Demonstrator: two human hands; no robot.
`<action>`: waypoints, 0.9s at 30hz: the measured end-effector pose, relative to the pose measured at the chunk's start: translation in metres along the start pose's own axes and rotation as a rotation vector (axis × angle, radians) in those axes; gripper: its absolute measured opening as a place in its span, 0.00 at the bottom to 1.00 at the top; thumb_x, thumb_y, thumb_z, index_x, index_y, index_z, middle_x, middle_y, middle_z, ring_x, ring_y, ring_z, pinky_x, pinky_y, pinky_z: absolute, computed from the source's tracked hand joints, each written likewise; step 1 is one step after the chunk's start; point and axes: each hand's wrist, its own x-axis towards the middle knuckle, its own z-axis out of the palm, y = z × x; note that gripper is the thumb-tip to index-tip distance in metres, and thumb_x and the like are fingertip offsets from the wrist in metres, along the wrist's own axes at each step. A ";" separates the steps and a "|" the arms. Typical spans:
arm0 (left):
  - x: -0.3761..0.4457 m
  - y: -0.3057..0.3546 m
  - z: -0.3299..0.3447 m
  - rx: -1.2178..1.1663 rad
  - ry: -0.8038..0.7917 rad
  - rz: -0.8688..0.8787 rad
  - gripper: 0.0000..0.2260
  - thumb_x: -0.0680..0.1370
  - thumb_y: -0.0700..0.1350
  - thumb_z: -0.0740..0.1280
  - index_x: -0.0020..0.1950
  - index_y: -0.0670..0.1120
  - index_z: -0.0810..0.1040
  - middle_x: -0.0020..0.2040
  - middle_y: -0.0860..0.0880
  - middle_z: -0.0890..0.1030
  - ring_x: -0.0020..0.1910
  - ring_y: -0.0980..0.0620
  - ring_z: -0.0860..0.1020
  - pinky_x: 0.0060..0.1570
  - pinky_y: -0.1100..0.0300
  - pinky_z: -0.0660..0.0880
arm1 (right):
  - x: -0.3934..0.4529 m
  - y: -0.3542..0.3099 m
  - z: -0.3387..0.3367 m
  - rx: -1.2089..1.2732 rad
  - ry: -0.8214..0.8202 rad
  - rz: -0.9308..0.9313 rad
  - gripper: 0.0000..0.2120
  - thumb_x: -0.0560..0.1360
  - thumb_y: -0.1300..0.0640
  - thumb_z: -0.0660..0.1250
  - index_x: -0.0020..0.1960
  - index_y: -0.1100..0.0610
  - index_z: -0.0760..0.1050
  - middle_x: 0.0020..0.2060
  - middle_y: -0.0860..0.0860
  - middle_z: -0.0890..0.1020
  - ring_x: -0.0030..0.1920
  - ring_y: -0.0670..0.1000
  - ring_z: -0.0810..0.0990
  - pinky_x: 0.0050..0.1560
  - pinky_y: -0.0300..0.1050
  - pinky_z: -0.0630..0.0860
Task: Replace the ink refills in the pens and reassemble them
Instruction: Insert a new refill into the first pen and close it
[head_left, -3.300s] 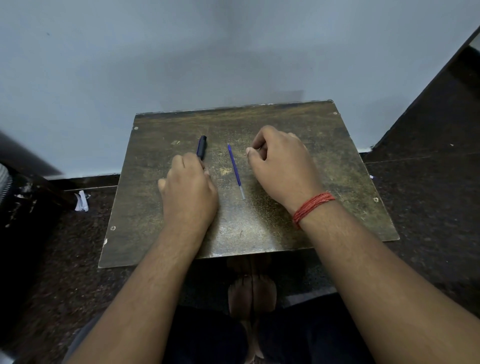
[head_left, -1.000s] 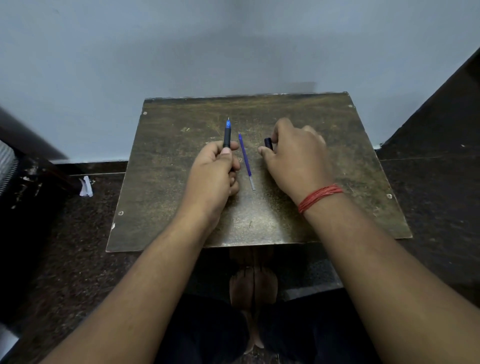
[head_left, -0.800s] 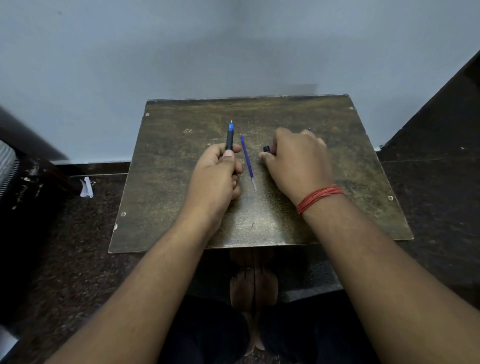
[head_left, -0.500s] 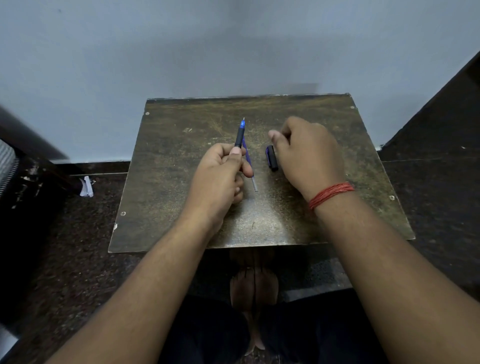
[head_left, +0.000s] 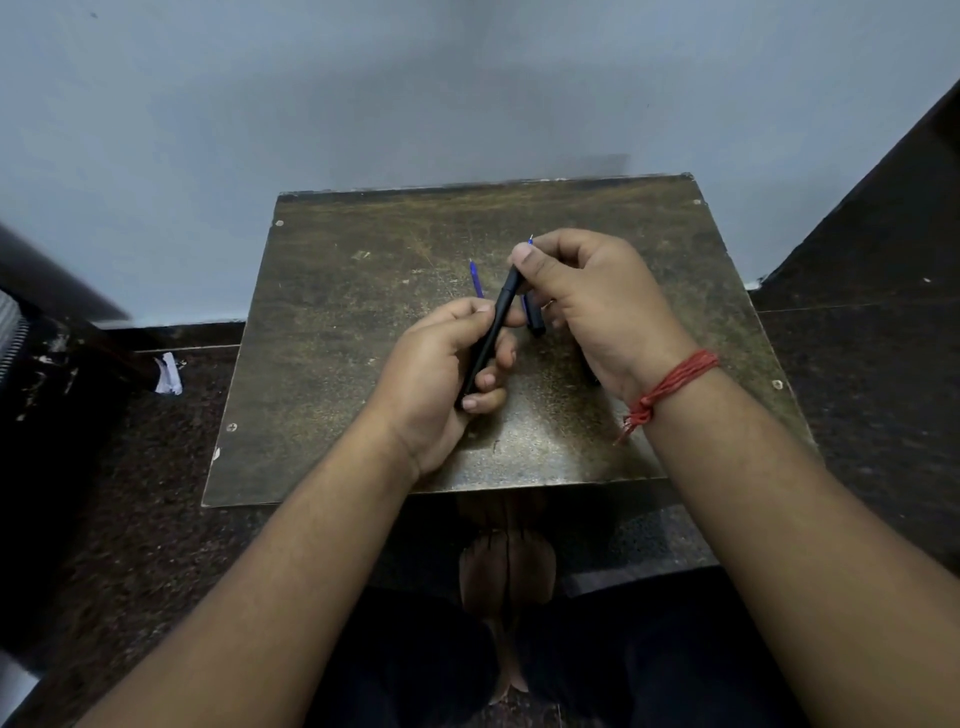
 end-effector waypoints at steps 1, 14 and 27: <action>0.000 0.000 0.000 -0.010 -0.001 -0.009 0.09 0.82 0.41 0.56 0.50 0.40 0.75 0.31 0.47 0.71 0.25 0.56 0.63 0.21 0.66 0.54 | 0.000 0.000 0.000 0.022 -0.012 0.010 0.06 0.79 0.56 0.68 0.43 0.54 0.81 0.36 0.52 0.82 0.40 0.55 0.78 0.30 0.38 0.69; -0.001 0.001 0.001 -0.061 -0.016 -0.061 0.09 0.83 0.42 0.56 0.49 0.41 0.74 0.34 0.47 0.70 0.24 0.57 0.62 0.20 0.68 0.55 | -0.003 -0.001 0.005 0.169 -0.092 0.036 0.06 0.80 0.63 0.66 0.53 0.65 0.79 0.33 0.51 0.80 0.30 0.48 0.75 0.34 0.40 0.70; -0.001 -0.002 0.005 0.031 0.000 0.006 0.12 0.85 0.43 0.55 0.48 0.40 0.74 0.28 0.50 0.69 0.19 0.60 0.59 0.18 0.70 0.55 | -0.002 0.001 0.003 0.102 0.015 0.053 0.12 0.74 0.54 0.75 0.39 0.55 0.74 0.32 0.56 0.78 0.29 0.49 0.74 0.27 0.38 0.69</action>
